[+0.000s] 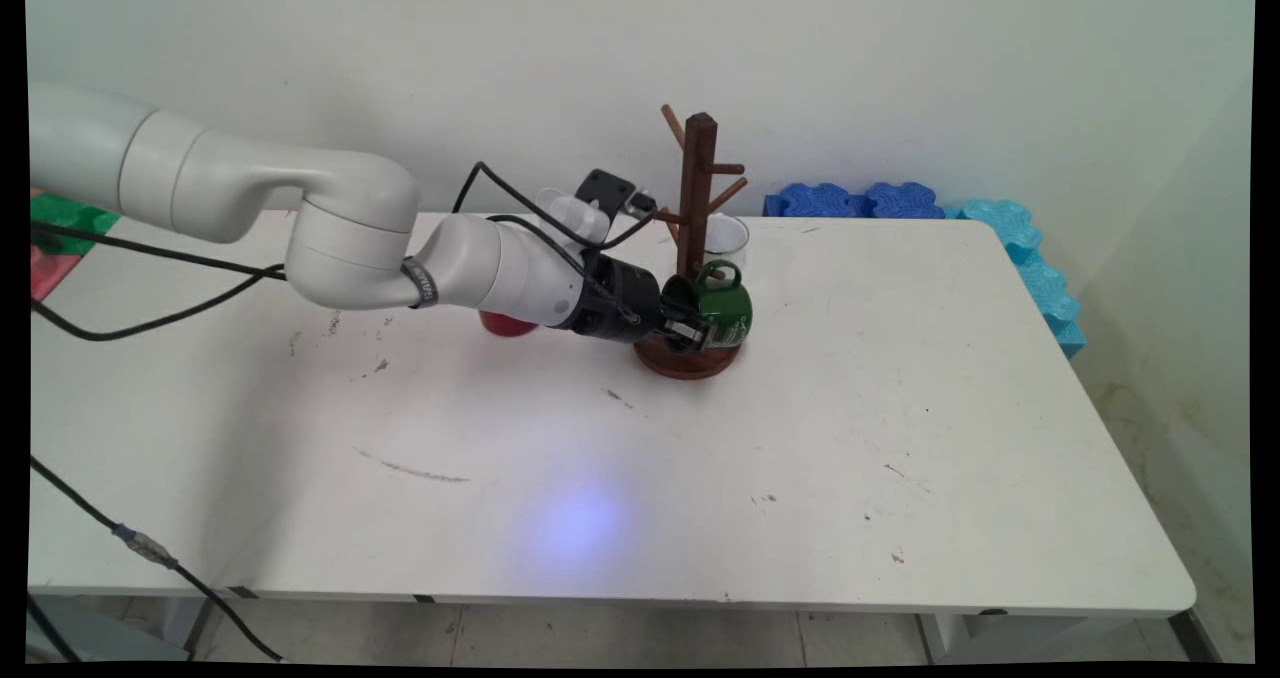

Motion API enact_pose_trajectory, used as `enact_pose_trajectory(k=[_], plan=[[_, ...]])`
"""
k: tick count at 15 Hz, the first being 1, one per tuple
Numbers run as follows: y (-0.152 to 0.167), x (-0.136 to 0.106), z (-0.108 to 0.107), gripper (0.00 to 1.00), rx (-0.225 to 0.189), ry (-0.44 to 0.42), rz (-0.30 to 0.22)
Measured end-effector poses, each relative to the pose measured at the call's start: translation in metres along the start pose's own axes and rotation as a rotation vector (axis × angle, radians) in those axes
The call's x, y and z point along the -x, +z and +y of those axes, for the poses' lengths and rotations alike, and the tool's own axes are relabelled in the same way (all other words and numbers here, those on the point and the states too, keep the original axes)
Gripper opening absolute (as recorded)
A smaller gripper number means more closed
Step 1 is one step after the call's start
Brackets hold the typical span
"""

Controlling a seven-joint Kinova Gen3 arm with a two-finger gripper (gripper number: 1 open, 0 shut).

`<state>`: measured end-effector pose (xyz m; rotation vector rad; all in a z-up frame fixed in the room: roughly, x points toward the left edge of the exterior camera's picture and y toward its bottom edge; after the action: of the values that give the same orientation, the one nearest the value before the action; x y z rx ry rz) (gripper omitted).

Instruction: Place the picked object on the table

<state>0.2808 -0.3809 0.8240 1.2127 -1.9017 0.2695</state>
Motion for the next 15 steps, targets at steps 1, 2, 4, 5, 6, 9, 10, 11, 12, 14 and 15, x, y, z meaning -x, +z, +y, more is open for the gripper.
enact_pose_trajectory(k=[1, 2, 4, 5, 6, 9, 10, 11, 12, 14, 15], plan=[[-0.001, 0.0, 0.001, 0.0, 0.003, 0.002, -0.001], [-0.001, -0.001, 0.003, 0.0, 0.005, 0.003, -0.001], [-0.003, -0.002, 0.006, 0.0, 0.011, 0.007, -0.001], [-0.004, -0.003, 0.008, 0.0, 0.013, 0.008, 0.0], [-0.005, -0.004, 0.009, 0.0, 0.015, 0.009, 0.0], [-0.008, -0.006, 0.013, 0.0, 0.021, 0.012, 0.001], [-0.009, -0.006, 0.014, 0.0, 0.024, 0.013, 0.0], [-0.01, -0.007, 0.016, 0.0, 0.027, 0.014, 0.0], [-0.012, -0.008, 0.017, 0.0, 0.028, 0.015, 0.0], [-0.015, -0.01, 0.02, 0.0, 0.031, 0.018, -0.001], [-0.016, -0.01, 0.021, 0.0, 0.031, 0.02, -0.001]])
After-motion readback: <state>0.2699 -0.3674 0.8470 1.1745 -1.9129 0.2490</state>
